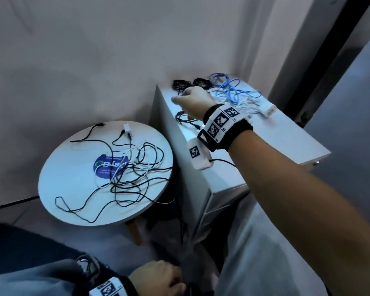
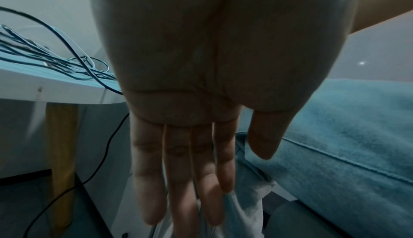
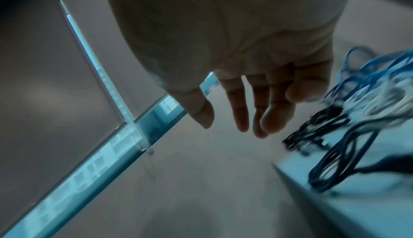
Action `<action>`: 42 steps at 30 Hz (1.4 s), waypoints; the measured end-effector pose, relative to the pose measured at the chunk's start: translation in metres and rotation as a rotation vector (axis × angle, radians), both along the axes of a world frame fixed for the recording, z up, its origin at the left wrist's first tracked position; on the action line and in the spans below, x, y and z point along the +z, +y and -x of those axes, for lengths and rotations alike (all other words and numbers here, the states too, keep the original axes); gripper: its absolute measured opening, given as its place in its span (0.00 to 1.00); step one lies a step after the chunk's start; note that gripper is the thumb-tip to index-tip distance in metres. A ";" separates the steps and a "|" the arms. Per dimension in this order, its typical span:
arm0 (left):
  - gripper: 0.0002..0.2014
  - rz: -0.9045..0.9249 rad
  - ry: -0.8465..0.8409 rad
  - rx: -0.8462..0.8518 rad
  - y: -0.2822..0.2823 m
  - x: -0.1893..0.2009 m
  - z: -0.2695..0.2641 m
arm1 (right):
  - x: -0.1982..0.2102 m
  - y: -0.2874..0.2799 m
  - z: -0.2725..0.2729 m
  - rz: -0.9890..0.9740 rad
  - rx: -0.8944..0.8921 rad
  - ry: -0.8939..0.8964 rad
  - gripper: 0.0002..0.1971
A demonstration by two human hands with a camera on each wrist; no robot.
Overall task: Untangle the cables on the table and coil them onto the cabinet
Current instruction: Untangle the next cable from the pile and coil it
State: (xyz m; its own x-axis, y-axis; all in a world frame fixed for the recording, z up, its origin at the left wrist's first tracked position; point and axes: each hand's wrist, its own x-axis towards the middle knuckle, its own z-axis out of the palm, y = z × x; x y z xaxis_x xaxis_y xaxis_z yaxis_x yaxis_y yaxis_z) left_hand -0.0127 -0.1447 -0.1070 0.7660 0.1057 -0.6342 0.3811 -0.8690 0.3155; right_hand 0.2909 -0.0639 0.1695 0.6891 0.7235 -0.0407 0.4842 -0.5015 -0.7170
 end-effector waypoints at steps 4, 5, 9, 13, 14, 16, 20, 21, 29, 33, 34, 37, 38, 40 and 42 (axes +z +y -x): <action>0.19 0.046 -0.004 -0.026 -0.004 0.076 -0.014 | -0.019 0.029 0.054 0.045 0.247 0.051 0.17; 0.19 0.081 -0.017 -0.039 0.001 0.076 -0.014 | -0.028 0.035 0.066 0.058 0.288 0.053 0.17; 0.18 0.057 -0.059 0.027 0.042 0.088 -0.025 | -0.072 0.045 0.101 0.124 0.390 0.058 0.17; 0.09 -0.130 -0.174 0.361 0.122 0.098 -0.025 | -0.122 0.040 0.113 0.179 0.386 0.059 0.11; 0.06 -0.188 -0.226 0.438 0.141 0.104 -0.023 | -0.133 0.035 0.115 0.195 0.391 0.053 0.10; 0.07 -0.320 -0.286 0.539 0.171 0.108 -0.014 | -0.156 0.025 0.121 0.221 0.418 0.055 0.10; 0.12 -0.381 -0.104 0.600 0.193 0.096 -0.007 | -0.177 0.014 0.130 0.223 0.474 0.091 0.10; 0.11 -0.374 -0.074 0.612 0.195 0.092 -0.009 | -0.176 0.015 0.130 0.203 0.480 0.106 0.09; 0.06 -0.367 -0.302 0.842 0.209 0.098 -0.013 | -0.181 0.014 0.138 0.374 0.563 -0.166 0.17; 0.11 -0.374 -0.391 0.889 0.203 0.102 -0.013 | -0.194 0.007 0.146 0.382 0.566 -0.189 0.10; 0.12 -0.363 -0.431 0.885 0.201 0.103 -0.015 | -0.193 0.007 0.147 0.340 0.555 -0.164 0.09; 0.12 -0.318 -0.612 0.865 0.197 0.110 -0.017 | -0.181 0.009 0.152 0.140 0.488 -0.067 0.07; 0.12 -0.261 -0.691 0.881 0.197 0.113 -0.017 | -0.176 0.010 0.152 0.064 0.464 -0.048 0.07; 0.13 -0.075 -0.829 0.960 0.200 0.115 -0.016 | -0.163 0.011 0.149 -0.059 0.441 0.001 0.06; 0.11 0.093 -0.908 1.027 0.203 0.115 -0.015 | -0.152 0.013 0.145 -0.146 0.438 0.095 0.06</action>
